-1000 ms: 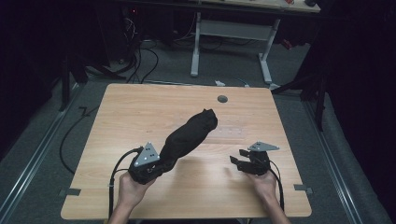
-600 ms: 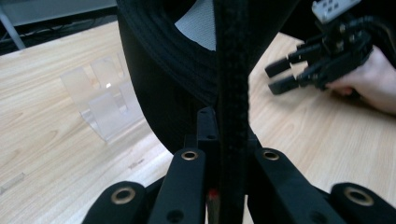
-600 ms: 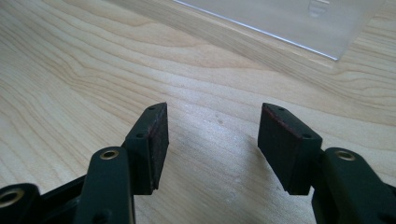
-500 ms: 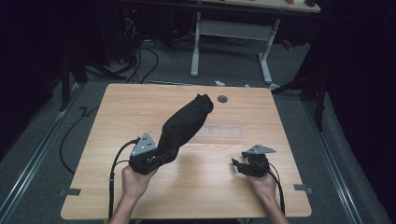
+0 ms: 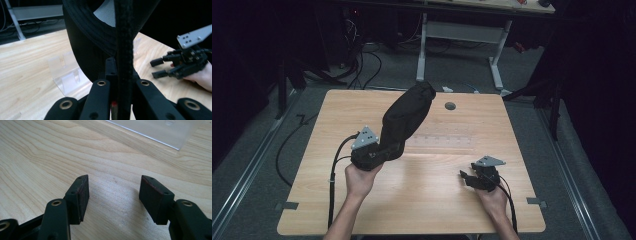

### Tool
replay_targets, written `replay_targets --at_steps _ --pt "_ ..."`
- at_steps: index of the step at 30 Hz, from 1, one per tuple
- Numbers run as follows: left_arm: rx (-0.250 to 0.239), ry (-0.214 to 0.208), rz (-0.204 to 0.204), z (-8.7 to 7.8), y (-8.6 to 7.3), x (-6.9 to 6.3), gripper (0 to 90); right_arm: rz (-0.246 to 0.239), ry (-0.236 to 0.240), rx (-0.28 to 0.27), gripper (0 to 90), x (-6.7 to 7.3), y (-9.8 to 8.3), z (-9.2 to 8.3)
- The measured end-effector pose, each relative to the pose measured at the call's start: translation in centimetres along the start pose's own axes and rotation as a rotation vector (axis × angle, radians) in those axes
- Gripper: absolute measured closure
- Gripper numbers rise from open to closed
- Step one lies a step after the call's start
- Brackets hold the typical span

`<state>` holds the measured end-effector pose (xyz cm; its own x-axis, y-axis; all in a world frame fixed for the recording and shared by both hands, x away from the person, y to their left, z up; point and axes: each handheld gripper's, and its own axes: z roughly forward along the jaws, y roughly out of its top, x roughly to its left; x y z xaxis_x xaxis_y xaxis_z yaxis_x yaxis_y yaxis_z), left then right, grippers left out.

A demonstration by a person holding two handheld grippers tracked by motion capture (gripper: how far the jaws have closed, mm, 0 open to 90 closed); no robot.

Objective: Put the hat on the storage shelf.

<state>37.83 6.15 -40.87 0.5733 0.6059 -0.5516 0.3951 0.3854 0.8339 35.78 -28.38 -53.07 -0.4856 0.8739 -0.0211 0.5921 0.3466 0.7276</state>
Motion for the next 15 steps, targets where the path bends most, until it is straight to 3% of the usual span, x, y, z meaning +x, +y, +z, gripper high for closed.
replay_targets --at_steps 15 --pt "-0.047 0.026 0.026 3.2 1.2 1.8 86.3 0.003 -0.005 -0.001 40.8 0.1 0.0 0.0"
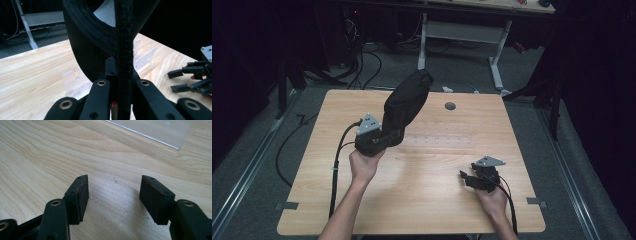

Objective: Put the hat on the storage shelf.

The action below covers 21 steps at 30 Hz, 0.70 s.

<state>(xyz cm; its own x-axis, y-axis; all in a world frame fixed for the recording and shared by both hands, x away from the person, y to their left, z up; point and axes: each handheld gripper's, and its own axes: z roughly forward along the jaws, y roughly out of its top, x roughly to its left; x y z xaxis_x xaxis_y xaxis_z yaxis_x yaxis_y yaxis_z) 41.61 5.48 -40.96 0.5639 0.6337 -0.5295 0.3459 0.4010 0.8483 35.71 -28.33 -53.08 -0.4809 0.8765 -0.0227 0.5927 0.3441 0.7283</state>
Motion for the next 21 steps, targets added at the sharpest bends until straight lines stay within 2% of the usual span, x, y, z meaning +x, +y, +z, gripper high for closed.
replay_targets --at_steps 12,21 --pt "-0.006 -0.018 0.002 2.5 -0.2 1.0 86.3 0.001 -0.001 0.001 40.3 0.0 0.0 0.0" --pt "-0.003 0.015 0.013 4.0 -1.2 2.1 86.3 0.003 0.001 0.003 40.1 0.1 0.0 -0.1"
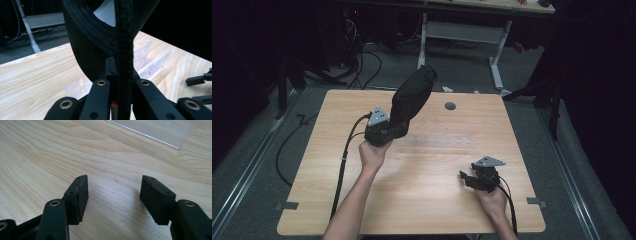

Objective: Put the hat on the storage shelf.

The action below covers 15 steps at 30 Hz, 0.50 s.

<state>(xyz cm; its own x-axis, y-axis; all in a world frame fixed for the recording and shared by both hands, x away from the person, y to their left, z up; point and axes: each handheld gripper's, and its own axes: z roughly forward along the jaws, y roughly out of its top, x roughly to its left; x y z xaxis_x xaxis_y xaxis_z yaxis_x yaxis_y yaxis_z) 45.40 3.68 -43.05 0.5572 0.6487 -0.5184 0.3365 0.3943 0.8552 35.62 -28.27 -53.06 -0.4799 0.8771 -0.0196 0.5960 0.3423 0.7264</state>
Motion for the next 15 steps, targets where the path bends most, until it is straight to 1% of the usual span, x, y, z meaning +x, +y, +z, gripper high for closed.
replay_targets --at_steps 2,6,15 --pt "0.003 0.004 0.009 0.2 -0.2 0.2 86.3 -0.003 0.000 -0.001 40.0 0.0 0.0 0.0" --pt "0.002 0.010 0.011 0.4 -0.6 0.5 86.3 -0.003 0.000 -0.001 40.0 0.0 0.0 0.0" --pt "-0.006 0.033 -0.009 0.5 -1.3 1.3 86.3 -0.003 -0.001 -0.001 40.0 0.0 0.0 0.0"
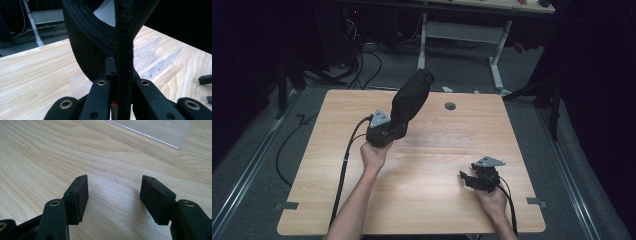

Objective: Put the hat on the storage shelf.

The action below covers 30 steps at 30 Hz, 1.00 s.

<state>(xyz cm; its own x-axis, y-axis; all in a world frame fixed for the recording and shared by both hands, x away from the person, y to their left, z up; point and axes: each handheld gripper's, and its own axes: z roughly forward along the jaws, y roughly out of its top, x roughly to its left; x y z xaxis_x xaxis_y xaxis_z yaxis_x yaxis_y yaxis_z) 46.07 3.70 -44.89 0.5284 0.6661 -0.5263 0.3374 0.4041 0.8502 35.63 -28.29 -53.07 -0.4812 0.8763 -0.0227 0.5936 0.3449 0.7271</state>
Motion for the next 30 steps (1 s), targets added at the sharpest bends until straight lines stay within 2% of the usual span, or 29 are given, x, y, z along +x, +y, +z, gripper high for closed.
replay_targets --at_steps 4,9,15,23,30 --pt "0.012 0.008 0.009 0.3 -0.4 0.0 86.2 0.001 0.000 0.001 40.0 0.0 0.0 0.0" --pt "0.002 0.018 0.012 0.5 -0.8 0.0 86.2 -0.002 0.000 0.000 39.9 0.0 0.0 0.0" --pt "-0.012 0.024 -0.018 0.2 -1.4 0.6 86.1 -0.002 0.000 0.000 39.9 0.0 0.0 0.0" --pt "0.007 0.035 -0.011 0.1 -2.0 0.8 85.7 0.002 -0.001 0.000 39.8 0.0 0.0 0.0" --pt "0.040 0.058 -0.028 -0.2 -3.1 1.4 85.7 -0.001 -0.001 0.000 39.8 0.0 0.0 0.0"
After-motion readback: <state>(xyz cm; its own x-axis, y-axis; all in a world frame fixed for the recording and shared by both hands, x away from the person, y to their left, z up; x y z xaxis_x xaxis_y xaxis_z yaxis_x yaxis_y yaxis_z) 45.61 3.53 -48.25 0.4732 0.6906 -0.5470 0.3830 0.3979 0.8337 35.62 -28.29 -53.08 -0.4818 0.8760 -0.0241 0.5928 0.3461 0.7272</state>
